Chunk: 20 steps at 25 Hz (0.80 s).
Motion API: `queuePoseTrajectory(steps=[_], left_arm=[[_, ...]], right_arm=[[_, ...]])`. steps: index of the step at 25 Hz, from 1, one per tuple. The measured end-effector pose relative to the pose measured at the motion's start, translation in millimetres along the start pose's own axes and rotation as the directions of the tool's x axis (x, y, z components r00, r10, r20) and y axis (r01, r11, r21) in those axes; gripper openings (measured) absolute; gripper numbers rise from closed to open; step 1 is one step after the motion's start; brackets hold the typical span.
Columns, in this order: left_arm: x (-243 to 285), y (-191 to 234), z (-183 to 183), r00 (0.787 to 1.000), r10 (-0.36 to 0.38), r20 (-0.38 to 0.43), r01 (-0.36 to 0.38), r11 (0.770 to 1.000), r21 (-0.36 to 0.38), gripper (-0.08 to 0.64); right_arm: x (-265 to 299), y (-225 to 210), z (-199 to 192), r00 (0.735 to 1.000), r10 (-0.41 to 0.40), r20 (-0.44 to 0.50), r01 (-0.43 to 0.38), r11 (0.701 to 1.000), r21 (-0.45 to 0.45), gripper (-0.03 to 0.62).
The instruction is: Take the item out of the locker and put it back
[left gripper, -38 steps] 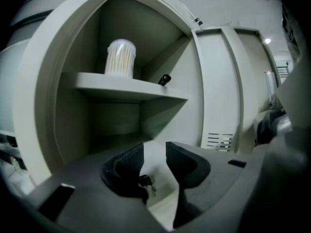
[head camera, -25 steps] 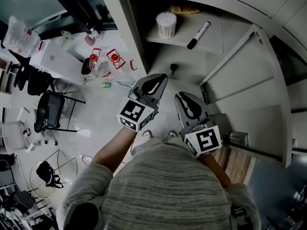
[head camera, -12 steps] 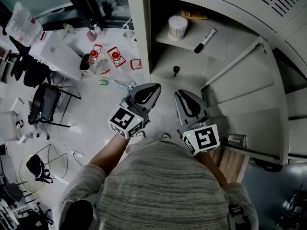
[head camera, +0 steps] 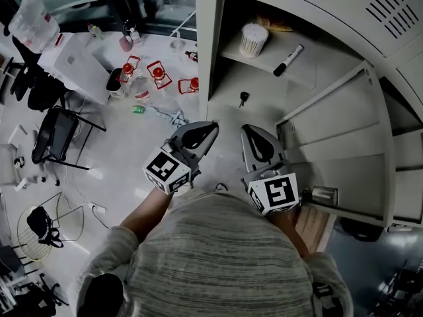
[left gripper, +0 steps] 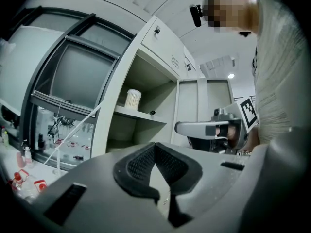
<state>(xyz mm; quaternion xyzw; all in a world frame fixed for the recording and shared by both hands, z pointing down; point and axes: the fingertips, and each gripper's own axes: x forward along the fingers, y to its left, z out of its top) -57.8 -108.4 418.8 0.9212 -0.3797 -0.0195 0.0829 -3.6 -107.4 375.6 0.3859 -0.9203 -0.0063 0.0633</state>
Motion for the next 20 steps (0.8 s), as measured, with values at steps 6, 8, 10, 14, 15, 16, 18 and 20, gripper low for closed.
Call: queuePoseTrajectory(steps=[6, 8, 10, 14, 15, 16, 18, 20], left_arm=[[-1.4, -3.8, -1.7, 1.0, -0.01, 0.025, 0.011, 0.999, -0.046, 0.008], [-3.2, -3.7, -1.8, 1.0, -0.008, 0.029, 0.01, 0.999, -0.05, 0.007], [-5.0, -2.8, -1.4, 0.999, -0.003, 0.035, 0.005, 0.999, -0.053, 0.007], [-8.8, -0.3, -0.8, 0.999, 0.007, 0.046, -0.004, 0.998, -0.063, 0.007], [-9.7, 0.0, -1.1, 0.999, 0.007, 0.046, -0.004, 0.998, -0.066, 0.008], [-10.4, 0.2, -1.2, 0.999, 0.007, 0.046, -0.004, 0.998, -0.068, 0.008], [-11.5, 0.6, -1.3, 0.999, 0.007, 0.047, -0.004, 0.998, -0.07, 0.008], [-12.5, 1.4, -1.4, 0.999, 0.006, 0.05, -0.003, 0.998, -0.071, 0.008]], right_arm=[[-1.3, 1.9, 0.9, 1.0, -0.003, -0.005, 0.003, 1.0, -0.004, 0.026], [-2.0, 3.0, 0.8, 1.0, -0.005, -0.009, 0.005, 1.0, -0.004, 0.026], [-2.7, 4.1, -0.1, 1.0, -0.005, -0.012, 0.005, 1.0, -0.002, 0.026], [-3.0, 6.3, -0.2, 1.0, -0.004, -0.018, 0.004, 1.0, -0.005, 0.026], [-2.7, 7.2, 0.1, 1.0, -0.004, -0.021, 0.004, 1.0, -0.007, 0.026], [-2.2, 8.1, -0.2, 1.0, -0.003, -0.023, 0.003, 1.0, -0.005, 0.026], [-1.0, 10.2, -0.8, 1.0, -0.001, -0.025, 0.0, 1.0, -0.004, 0.025], [0.4, 12.2, -0.7, 1.0, 0.002, -0.026, -0.002, 1.0, -0.006, 0.025]])
